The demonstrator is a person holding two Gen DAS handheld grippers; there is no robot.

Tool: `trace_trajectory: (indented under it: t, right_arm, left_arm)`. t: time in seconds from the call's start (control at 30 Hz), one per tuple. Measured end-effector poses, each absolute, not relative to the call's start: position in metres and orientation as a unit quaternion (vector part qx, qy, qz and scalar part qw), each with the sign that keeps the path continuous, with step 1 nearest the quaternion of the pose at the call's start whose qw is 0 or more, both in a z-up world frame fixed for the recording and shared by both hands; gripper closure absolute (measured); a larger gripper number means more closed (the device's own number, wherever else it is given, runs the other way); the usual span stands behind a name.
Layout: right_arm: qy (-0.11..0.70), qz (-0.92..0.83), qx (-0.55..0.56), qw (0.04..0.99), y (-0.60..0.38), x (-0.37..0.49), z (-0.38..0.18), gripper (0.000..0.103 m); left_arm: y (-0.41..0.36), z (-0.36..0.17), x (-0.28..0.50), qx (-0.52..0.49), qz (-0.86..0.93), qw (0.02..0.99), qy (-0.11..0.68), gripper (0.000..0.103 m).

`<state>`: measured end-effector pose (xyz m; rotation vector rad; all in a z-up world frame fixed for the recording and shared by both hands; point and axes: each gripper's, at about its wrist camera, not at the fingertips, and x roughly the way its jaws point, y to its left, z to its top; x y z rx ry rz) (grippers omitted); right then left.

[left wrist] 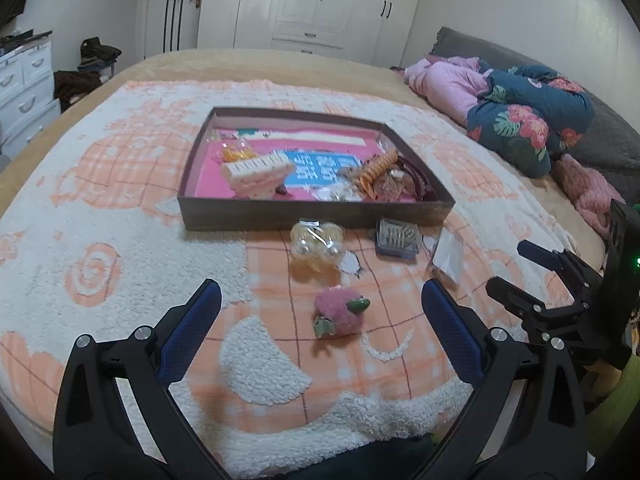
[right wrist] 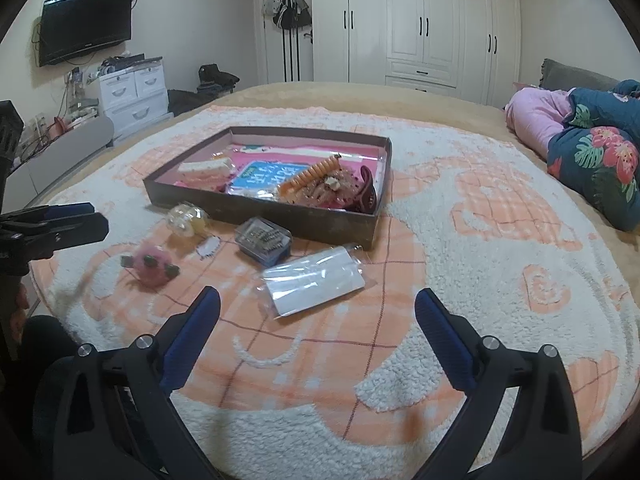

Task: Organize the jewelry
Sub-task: 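Grasp the pink pom-pom charm with the left tool while the right grasps the clear plastic packet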

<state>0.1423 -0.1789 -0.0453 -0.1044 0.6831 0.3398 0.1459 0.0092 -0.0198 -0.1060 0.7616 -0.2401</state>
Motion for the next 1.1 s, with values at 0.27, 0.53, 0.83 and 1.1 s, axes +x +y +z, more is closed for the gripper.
trace_trajectory:
  t: [0.27, 0.53, 0.83, 1.1]
  right_arm:
    - [0.359, 0.172, -0.073, 0.914, -0.175, 0.166, -0.064, 0.006]
    - [0.382, 0.179, -0.090, 0.902, -0.165, 0.189, -0.075, 0.006]
    - [0.398, 0.181, -0.092, 0.895, -0.155, 0.207, -0.084, 0.006]
    - [0.400, 0.178, -0.100, 0.893, -0.147, 0.216, -0.086, 0.007]
  left_arm:
    - [-0.004, -0.042, 0.158, -0.040, -0.128, 0.898, 0.420, 0.011]
    - [-0.006, -0.058, 0.172, -0.051, -0.133, 0.885, 0.443, 0.011]
    - [-0.003, -0.070, 0.179, -0.060, -0.138, 0.881, 0.449, 0.043]
    - [-0.003, -0.069, 0.178, -0.061, -0.148, 0.881, 0.446, 0.075]
